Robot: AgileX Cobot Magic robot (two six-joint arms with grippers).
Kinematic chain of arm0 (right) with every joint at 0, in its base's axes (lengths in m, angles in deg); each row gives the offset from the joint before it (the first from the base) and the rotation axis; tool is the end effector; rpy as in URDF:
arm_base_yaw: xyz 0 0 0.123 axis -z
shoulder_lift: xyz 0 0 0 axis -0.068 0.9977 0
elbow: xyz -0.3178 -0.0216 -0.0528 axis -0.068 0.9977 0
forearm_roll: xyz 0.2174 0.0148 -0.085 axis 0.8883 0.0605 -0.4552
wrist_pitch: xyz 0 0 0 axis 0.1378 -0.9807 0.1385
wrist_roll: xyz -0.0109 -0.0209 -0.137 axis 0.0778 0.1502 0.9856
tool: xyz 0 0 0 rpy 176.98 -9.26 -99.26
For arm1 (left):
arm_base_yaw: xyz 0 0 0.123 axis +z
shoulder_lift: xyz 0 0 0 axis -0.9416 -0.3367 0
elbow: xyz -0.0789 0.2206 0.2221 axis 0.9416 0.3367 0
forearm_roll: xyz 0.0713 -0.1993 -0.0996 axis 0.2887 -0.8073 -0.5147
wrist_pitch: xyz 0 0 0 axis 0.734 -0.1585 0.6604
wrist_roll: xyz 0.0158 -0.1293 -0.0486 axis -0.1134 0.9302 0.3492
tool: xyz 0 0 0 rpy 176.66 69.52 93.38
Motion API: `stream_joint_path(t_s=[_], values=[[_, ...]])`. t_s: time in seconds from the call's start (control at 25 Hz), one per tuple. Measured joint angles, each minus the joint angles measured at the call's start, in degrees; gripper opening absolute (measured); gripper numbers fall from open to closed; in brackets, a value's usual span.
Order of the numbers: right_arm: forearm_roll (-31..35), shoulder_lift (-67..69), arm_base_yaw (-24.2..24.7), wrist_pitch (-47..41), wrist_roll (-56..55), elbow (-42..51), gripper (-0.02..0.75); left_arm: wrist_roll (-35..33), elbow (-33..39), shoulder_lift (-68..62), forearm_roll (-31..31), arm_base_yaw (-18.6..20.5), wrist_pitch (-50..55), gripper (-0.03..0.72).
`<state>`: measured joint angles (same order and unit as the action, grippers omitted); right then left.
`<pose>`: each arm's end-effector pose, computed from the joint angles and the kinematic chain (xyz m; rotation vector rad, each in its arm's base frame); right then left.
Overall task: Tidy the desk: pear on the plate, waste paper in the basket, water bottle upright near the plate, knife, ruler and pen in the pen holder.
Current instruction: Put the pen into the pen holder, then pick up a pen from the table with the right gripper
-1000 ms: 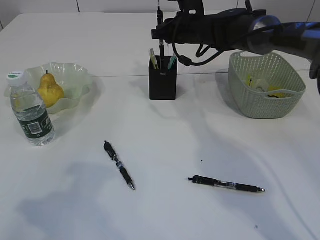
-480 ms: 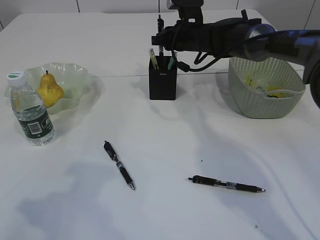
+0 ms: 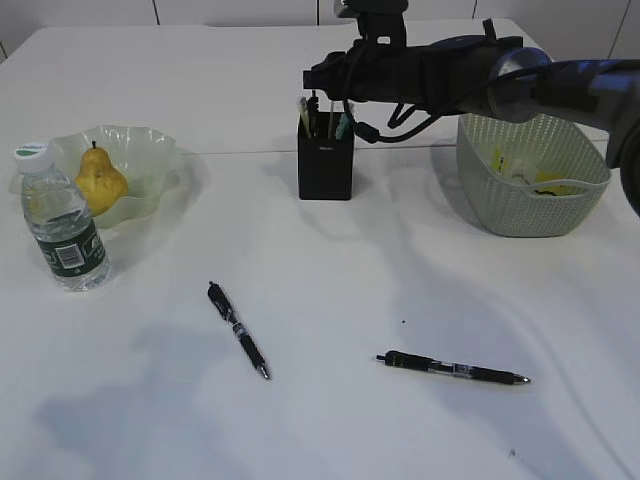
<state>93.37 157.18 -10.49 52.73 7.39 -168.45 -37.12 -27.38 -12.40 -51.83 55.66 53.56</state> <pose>0.6023 0.1929 0.2144 -0.3581 1.8552 0.4719 0.1260 -0.0352 0.2362 0.1619 2.5171 -0.1775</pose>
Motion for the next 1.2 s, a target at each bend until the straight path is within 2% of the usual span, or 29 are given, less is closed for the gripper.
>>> stream_joint_path(t_s=[0.36, 0.68, 0.84, 1.2], values=[[0.1, 0.0, 0.0, -3.8, 0.0, 0.0, 0.238, 0.0, 0.0, 0.0, 0.0, 0.0, 0.0, 0.239], [-2.3, -0.9, 1.5, -11.7, -1.0, 0.0, 0.238, 0.0, 0.0, 0.0, 0.1, 0.0, 0.0, 0.239], [-10.2, -2.0, 3.8, -17.0, -8.2, -0.1, 0.239, 0.0, 0.0, 0.0, 0.3, 0.0, 0.0, 0.238], [-35.2, -5.7, 5.6, -26.3, -32.9, -0.1, 0.239, 0.0, 0.0, 0.0, 0.7, 0.0, 0.0, 0.238]])
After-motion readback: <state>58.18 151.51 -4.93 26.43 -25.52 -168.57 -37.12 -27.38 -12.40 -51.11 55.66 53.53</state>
